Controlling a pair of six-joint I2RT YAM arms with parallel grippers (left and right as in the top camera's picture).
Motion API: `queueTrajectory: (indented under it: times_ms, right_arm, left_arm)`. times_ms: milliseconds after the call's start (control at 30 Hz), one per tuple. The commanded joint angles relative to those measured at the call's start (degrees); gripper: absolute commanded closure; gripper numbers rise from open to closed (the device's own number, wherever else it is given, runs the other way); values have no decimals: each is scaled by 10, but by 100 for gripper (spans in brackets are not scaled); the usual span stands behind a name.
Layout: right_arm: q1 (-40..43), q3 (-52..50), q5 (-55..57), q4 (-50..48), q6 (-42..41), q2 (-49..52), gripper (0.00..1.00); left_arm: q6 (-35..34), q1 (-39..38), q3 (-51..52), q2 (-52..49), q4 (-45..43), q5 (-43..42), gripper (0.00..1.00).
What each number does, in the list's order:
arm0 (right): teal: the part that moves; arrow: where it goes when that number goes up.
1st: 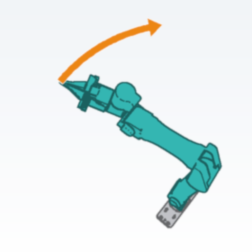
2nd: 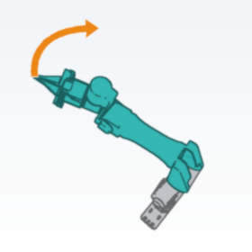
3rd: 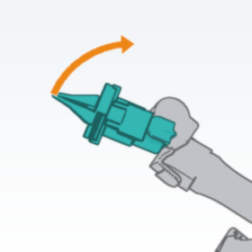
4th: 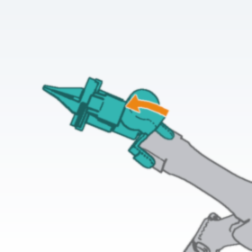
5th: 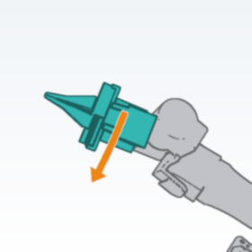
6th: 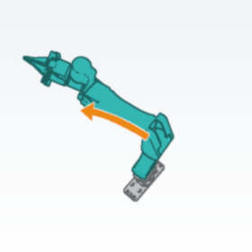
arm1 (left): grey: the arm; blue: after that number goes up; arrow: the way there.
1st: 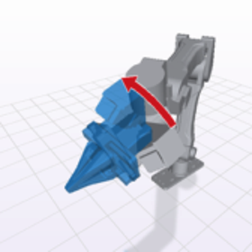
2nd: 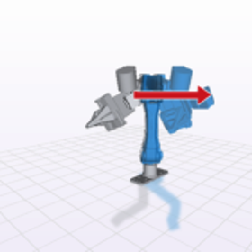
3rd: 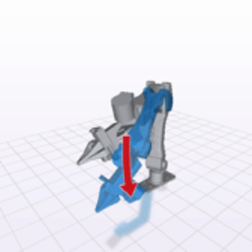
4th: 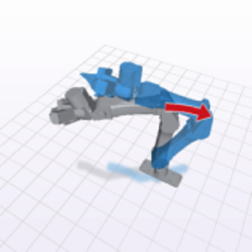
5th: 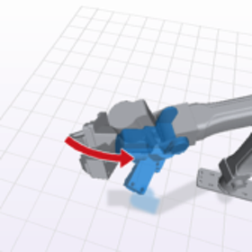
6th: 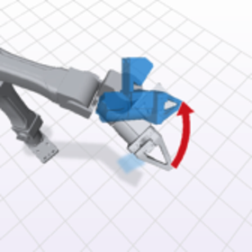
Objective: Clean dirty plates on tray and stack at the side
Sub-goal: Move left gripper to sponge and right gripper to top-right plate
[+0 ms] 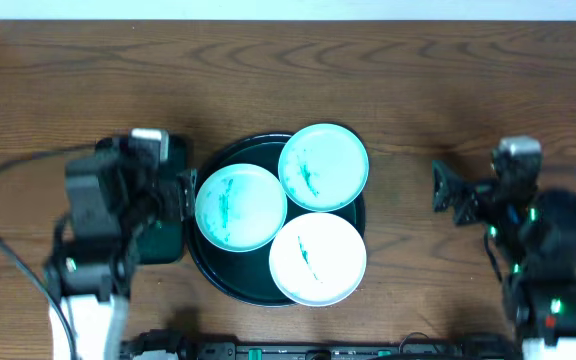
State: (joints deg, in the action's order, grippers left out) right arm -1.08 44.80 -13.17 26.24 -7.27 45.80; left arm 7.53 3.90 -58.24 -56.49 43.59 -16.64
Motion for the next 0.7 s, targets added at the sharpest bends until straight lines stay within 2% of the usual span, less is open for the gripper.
queueTrajectory:
  times_ms: [0, 133, 233, 400, 467, 533, 667]
  right_arm:
    - [3, 86, -28, 65, -4, 85, 1]
    - [3, 164, -52, 151, -4, 185, 1]
    - [3, 177, -69, 144, -5, 236, 1]
    - [2, 176, -121, 127, -55, 292, 1]
    - [2, 176, -157, 118, -51, 312, 13]
    - [-3, 177, -179, 108, -55, 330, 20]
    - [-44, 179, -184, 82, -108, 365, 21]
  left_arm:
    - [4, -1, -120, -82, 91, -27, 25]
    - [3, -1, -209, -165, 186, -39, 25]
    - [4, -1, -214, -192, 191, -38, 25]
    - [-3, -1, -214, -214, 172, -39, 25]
    - [-23, -1, -214, -216, 172, -39, 25]
    - [-25, -1, -214, -216, 172, -39, 25]
    - [-24, -1, -214, -216, 171, -36, 25]
